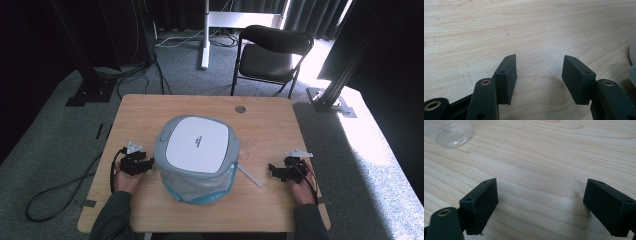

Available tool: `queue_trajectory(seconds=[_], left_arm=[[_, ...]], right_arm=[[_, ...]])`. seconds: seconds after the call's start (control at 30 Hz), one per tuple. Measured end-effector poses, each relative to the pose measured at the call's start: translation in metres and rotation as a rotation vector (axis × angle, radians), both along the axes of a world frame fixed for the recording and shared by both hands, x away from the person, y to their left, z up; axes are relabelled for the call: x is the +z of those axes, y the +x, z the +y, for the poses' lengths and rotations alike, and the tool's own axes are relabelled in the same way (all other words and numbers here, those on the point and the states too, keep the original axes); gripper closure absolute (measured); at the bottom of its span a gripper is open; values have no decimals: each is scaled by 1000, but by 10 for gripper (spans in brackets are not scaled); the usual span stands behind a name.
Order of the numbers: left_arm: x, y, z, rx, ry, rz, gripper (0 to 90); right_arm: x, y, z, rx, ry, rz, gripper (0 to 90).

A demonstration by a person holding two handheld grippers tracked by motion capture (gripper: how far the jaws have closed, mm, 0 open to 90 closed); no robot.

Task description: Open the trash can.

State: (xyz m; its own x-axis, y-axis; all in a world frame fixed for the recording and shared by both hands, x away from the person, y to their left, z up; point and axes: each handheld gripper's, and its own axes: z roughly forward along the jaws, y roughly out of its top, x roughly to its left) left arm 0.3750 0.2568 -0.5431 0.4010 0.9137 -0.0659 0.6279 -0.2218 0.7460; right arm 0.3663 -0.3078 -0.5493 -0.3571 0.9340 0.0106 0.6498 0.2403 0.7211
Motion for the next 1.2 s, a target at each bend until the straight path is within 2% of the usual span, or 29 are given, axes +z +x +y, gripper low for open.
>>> queue_trajectory(seconds=[0.13, 0.27, 0.5, 0.83, 1.03, 1.17, 1.2], left_arm=[[0, 0, -1, 1, 10, -1, 452], [0, -1, 1, -4, -9, 4, 452], [2, -3, 1, -14, -12, 13, 466], [14, -9, 2, -22, -52, -15, 501], [22, -13, 0, -42, -52, -35, 506], [24, -14, 0, -50, -57, -35, 506], [25, -14, 0, -61, -63, -18, 506]], right_arm=[[0, -3, 1, -6, -2, -1, 117], [0, -4, 1, -2, -2, -1, 117], [0, -4, 1, -2, -2, -1, 117], [0, -5, 2, 0, -2, 0, 117], [0, -5, 2, 3, -2, -1, 117], [0, -6, 2, 6, -2, -1, 117], [0, -6, 2, 6, -2, -1, 117]])
